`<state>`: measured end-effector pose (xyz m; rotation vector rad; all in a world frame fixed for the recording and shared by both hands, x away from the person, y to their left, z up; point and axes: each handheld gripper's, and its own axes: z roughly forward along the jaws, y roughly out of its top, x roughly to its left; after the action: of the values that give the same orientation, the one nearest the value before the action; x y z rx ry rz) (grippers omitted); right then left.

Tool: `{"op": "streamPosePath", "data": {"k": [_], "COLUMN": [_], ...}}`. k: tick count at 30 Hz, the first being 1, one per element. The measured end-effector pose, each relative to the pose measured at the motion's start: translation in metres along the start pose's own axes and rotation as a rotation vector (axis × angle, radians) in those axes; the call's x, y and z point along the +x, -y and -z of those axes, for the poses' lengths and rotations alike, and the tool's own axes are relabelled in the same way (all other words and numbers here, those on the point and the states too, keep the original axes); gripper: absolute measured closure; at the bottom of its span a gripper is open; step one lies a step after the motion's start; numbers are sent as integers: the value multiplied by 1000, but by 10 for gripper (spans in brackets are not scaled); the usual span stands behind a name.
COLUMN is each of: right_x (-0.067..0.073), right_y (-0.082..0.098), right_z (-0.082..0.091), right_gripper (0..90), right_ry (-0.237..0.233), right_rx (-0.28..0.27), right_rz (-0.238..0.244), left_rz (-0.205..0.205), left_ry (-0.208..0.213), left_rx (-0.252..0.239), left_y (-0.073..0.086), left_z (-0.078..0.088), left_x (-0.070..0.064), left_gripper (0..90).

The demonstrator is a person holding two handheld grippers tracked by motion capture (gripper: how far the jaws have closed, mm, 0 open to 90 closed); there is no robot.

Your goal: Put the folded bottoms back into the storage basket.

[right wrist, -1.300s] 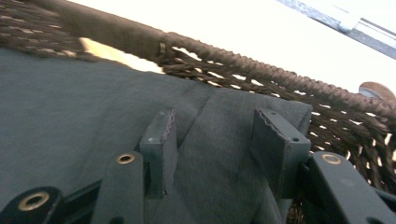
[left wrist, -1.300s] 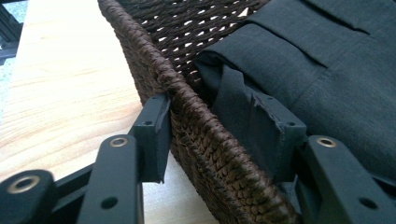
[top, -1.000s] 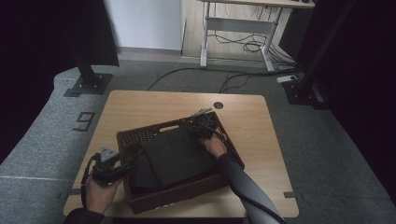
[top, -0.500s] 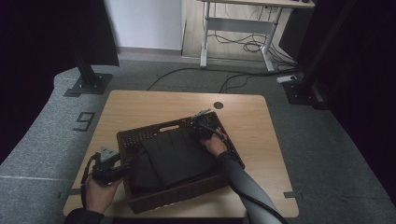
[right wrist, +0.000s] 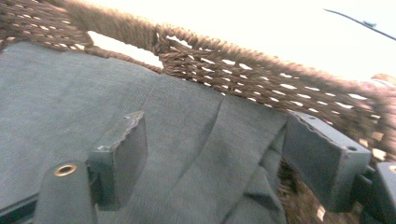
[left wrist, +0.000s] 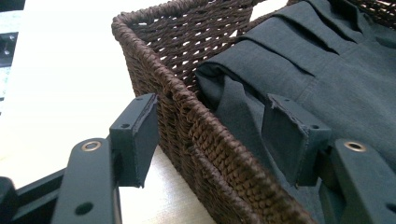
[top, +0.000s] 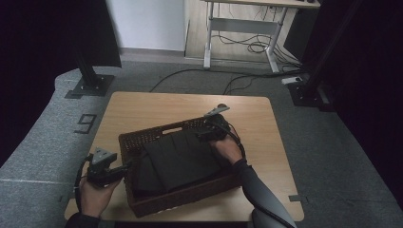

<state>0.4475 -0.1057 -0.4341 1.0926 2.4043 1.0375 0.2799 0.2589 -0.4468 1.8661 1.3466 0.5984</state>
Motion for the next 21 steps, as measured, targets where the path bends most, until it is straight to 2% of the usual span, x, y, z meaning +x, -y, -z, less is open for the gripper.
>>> {"op": "streamPosePath", "data": {"k": [4, 7, 8, 10, 14, 16, 18, 20, 21], "right_x": [-5, -11, -11, -19, -29, -31, -35, -37, -36], "right_y": [3, 9, 9, 17, 29, 33, 39, 49, 52], "right_z": [23, 39, 39, 52, 66, 69, 73, 77, 77], "right_gripper": [210, 229, 229, 275, 330, 351, 412, 486, 507], "right_ry": [3, 19, 19, 25, 64, 61, 55, 41, 34], "right_rx": [-13, -25, -25, -32, -30, -26, -19, -1, 7], "right_rz": [30, 23, 23, 5, 5, -2, -14, -19, -20], "left_rz": [-11, -22, -22, -31, -40, -41, -30, -26, -36], "left_ry": [10, 9, 9, 8, 2, 4, 20, 34, 32], "left_rx": [13, 19, 19, 26, 46, 52, 50, 46, 49], "left_y": [1, 2, 2, 2, 5, 7, 9, 9, 9], "left_z": [4, 8, 8, 12, 13, 13, 12, 13, 12], "left_x": [-2, -4, -4, -6, -9, -10, -10, -11, -13], "left_gripper": [368, 370, 373, 383, 413, 436, 446, 518, 548]}}
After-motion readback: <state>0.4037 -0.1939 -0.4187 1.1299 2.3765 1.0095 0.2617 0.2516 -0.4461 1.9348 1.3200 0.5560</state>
